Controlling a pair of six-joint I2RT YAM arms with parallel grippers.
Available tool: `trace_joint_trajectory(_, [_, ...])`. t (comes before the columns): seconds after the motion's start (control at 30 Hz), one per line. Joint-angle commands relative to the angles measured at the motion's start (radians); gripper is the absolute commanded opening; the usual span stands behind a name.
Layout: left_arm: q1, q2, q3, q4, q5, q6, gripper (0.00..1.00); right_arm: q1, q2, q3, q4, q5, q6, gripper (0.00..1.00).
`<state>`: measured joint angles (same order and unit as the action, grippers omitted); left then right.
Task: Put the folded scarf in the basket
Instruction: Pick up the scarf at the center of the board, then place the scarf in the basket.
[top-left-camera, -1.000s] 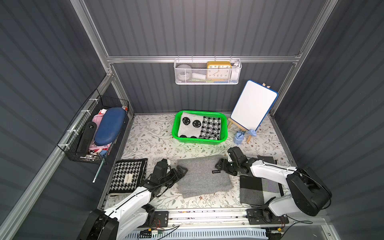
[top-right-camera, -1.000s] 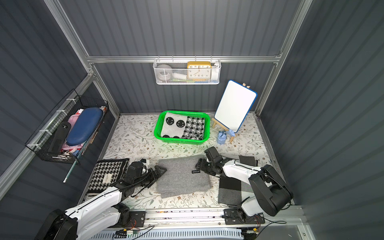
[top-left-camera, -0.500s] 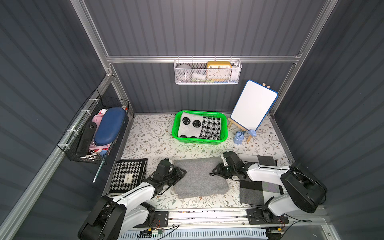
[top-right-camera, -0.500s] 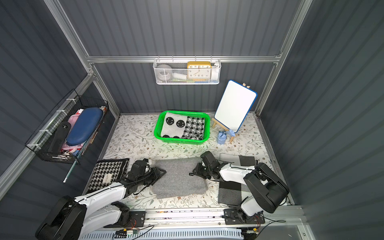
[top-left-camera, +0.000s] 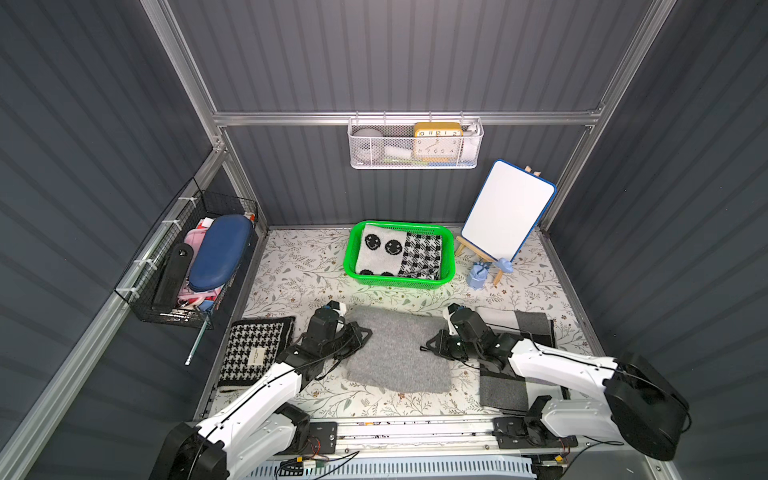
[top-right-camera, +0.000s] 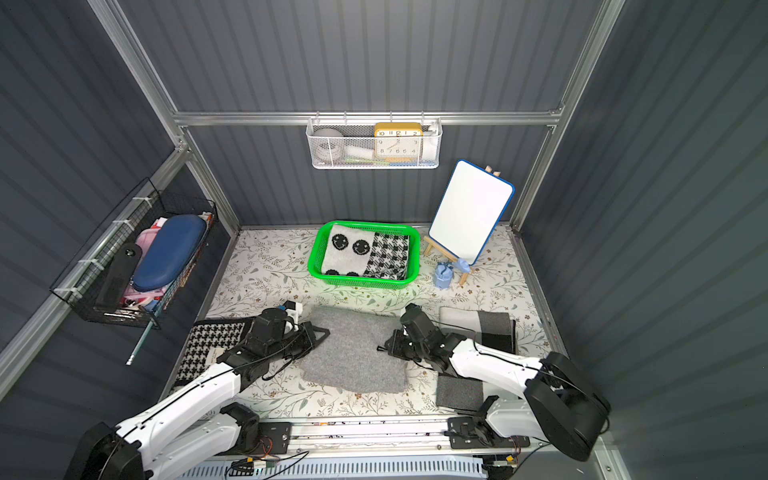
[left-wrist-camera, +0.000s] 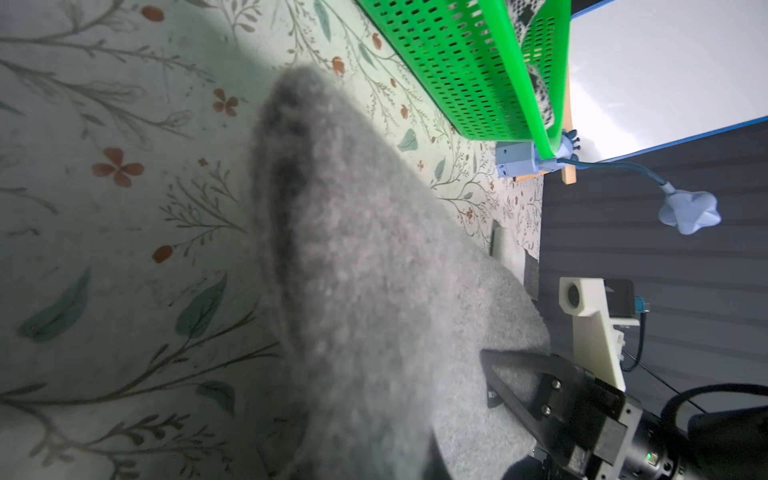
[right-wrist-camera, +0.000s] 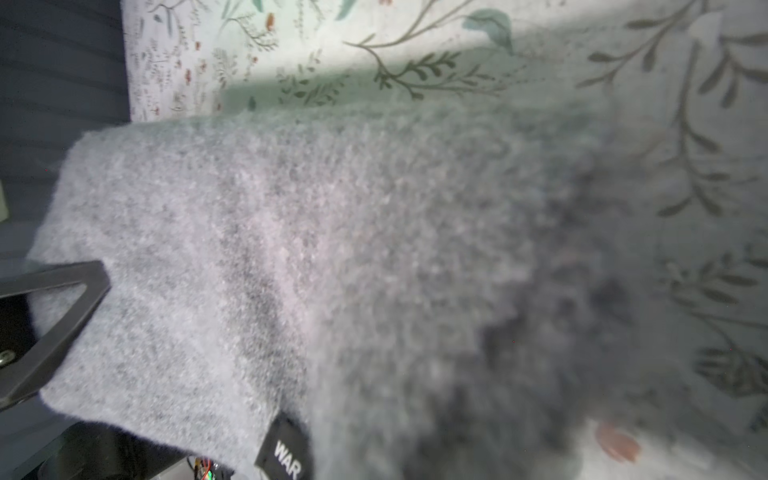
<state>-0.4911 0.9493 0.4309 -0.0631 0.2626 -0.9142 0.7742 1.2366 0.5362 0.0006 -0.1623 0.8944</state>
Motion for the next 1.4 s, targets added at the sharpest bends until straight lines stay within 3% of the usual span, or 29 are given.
trace_joint_trajectory(0.0, [-0.001,-0.04,0.072,-0.068,0.013,0.067,0.0,0.032,-0.09,0.018,-0.089,0.066,-0.008,0.0])
trace_joint_trajectory(0.2, [-0.001,-0.072,0.174,-0.139,-0.041,0.137,0.0,0.043,-0.185,0.091,-0.197,0.122,-0.037,0.0])
trace_joint_trajectory(0.5, [-0.001,0.054,0.336,-0.131,-0.047,0.192,0.0,0.043,-0.19,0.208,-0.241,0.28,-0.101,0.0])
trace_joint_trajectory(0.97, [0.017,0.27,0.62,-0.11,-0.211,0.369,0.0,-0.033,0.007,0.498,-0.326,0.386,-0.251,0.0])
trace_joint_trajectory(1.37, [0.176,0.63,0.97,-0.071,-0.068,0.465,0.0,-0.188,0.261,0.773,-0.321,0.337,-0.364,0.0])
